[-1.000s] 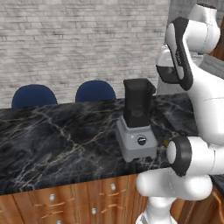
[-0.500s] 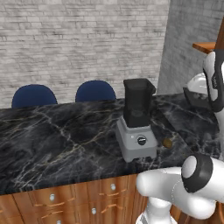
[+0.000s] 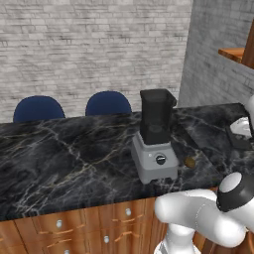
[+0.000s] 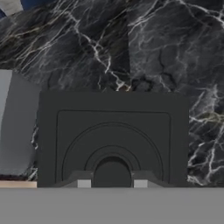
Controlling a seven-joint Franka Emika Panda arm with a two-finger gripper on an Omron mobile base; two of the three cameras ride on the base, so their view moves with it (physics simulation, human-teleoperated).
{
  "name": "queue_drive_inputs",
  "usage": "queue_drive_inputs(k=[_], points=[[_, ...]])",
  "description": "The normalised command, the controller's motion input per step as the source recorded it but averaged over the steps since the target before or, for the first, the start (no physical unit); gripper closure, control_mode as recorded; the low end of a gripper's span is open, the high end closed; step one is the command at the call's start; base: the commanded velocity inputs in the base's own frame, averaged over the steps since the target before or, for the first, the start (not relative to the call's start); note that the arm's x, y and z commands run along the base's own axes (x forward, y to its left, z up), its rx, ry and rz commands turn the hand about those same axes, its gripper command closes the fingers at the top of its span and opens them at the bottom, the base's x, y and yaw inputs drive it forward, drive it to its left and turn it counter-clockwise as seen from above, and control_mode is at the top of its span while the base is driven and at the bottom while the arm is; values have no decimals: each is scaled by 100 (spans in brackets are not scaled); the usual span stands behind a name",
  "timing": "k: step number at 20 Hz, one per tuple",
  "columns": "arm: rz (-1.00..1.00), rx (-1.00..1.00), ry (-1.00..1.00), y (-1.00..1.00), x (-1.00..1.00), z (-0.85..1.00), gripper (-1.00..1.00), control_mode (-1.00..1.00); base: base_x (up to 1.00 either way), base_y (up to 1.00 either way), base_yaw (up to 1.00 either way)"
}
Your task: Open the blender lid, put the kiwi in the blender, close the lid, and start the blender.
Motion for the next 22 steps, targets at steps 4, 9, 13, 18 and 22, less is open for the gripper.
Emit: queue_drive_inputs(k=[4, 9, 13, 18, 22], points=[[0, 0, 8, -57, 20, -80, 100, -100, 0, 0, 0], [0, 0, 8, -8, 33, -67, 100, -100, 0, 0, 0], [0, 0, 7, 0, 45, -53, 100, -100, 0, 0, 0], [0, 0, 3, 0, 43, -28, 100, -100, 0, 0, 0], [-1, 0, 1, 3, 40, -26, 100, -100, 0, 0, 0]])
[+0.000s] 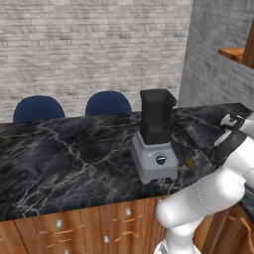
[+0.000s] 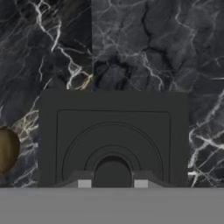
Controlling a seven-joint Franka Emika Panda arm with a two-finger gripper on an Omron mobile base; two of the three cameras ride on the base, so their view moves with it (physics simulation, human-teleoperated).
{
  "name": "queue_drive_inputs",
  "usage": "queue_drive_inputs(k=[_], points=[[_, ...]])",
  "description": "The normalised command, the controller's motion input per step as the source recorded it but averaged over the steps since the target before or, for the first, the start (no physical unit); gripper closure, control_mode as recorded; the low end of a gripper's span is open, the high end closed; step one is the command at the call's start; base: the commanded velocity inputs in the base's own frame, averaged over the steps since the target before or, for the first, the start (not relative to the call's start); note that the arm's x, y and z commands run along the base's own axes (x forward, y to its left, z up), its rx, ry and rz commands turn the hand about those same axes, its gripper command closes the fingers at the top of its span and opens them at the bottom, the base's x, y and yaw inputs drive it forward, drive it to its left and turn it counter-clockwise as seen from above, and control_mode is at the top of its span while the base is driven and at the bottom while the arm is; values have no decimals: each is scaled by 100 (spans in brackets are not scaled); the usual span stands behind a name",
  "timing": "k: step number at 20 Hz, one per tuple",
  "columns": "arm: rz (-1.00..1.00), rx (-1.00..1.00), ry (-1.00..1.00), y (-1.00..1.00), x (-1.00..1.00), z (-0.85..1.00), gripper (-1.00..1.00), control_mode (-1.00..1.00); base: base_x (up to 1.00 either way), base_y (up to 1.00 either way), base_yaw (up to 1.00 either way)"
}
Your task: Open the blender lid, put the kiwi in the blender, close the lid, and start the blender.
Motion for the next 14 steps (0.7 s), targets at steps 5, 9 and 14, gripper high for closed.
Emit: queue_drive_inputs(k=[5, 9, 14], points=[[-1, -7, 6, 5, 28, -31, 100, -100, 0, 0, 0], [-1, -3, 9, 0, 26, -29, 100, -100, 0, 0, 0], [-1, 0, 12, 2, 25, -26, 100, -100, 0, 0, 0]])
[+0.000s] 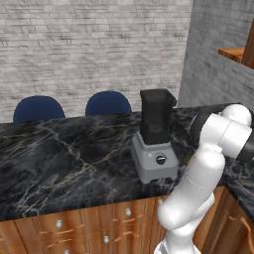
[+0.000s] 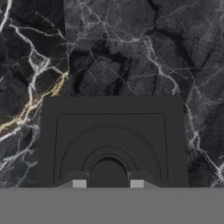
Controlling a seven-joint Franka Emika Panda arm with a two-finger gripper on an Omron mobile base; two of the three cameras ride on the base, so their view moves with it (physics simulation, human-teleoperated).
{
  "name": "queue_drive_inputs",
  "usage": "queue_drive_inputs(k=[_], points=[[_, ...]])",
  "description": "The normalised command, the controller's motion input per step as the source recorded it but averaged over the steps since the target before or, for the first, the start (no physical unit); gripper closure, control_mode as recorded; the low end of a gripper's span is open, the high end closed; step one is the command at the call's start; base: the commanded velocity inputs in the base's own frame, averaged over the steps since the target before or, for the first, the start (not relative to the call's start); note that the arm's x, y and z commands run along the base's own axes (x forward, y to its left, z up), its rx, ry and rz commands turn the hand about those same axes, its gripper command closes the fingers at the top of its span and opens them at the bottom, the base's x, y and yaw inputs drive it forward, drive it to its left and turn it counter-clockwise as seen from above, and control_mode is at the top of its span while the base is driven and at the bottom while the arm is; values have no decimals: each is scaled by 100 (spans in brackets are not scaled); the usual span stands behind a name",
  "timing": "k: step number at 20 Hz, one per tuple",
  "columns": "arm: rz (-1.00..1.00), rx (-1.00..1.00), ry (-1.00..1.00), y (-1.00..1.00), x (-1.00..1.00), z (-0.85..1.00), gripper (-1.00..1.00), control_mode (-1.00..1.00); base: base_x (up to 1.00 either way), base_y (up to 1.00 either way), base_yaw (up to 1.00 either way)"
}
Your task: Open the blender lid, put the kiwi in the blender, close the lid, and start the blender.
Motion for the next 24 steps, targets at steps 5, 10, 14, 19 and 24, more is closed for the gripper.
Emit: queue_drive_inputs(k=[5, 10, 14, 19, 24], points=[[-2, 0, 11, 5, 19, -20, -100, -100, 0, 0, 0], [-1, 0, 4, 3, 0, -1, -100, -100, 0, 0, 0], [-1, 0, 0, 22, 0, 31, -100, -100, 0, 0, 0], [-1, -2, -3, 49, -18, 40, -100, -100, 0, 0, 0], [0, -7, 0, 99, -28, 4, -100, -100, 0, 0, 0]])
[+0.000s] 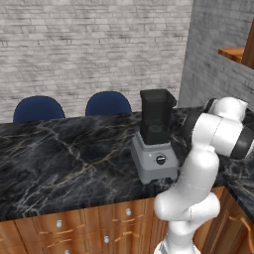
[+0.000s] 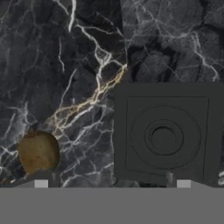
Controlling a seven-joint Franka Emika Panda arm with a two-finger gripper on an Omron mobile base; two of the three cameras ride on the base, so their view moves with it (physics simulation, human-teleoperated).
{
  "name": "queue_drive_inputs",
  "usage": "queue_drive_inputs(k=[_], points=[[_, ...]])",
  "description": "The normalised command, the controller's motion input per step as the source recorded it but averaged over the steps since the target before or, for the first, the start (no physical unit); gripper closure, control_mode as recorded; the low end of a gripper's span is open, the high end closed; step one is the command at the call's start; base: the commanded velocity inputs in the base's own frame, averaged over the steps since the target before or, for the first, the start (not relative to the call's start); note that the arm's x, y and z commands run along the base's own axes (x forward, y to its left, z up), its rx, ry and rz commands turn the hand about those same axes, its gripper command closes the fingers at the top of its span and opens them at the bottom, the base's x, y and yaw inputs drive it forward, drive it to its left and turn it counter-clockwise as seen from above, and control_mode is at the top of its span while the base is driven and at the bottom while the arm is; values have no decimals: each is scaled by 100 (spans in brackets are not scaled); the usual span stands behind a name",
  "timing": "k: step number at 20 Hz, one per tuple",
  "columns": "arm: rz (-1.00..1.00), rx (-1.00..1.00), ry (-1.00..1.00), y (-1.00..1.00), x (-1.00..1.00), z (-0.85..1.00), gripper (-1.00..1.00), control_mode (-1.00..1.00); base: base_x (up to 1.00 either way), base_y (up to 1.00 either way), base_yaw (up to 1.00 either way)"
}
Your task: Open the blender lid, put the kiwi in the blender, close the lid, and start the blender.
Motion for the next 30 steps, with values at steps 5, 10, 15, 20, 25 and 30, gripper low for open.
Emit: queue_drive_inputs(k=[5, 10, 15, 20, 25, 30], points=[[1, -5, 0, 90, -20, -7, -100, -100, 0, 0, 0], [3, -2, 0, 41, -1, -14, -100, -100, 0, 0, 0], [6, 0, 0, 13, 2, -10, -100, -100, 0, 0, 0], [7, 0, 0, 15, 6, -16, -100, -100, 0, 0, 0], [6, 0, 0, 13, 19, -16, -100, -100, 0, 0, 0], [6, 0, 0, 0, 25, -14, -100, -100, 0, 0, 0]])
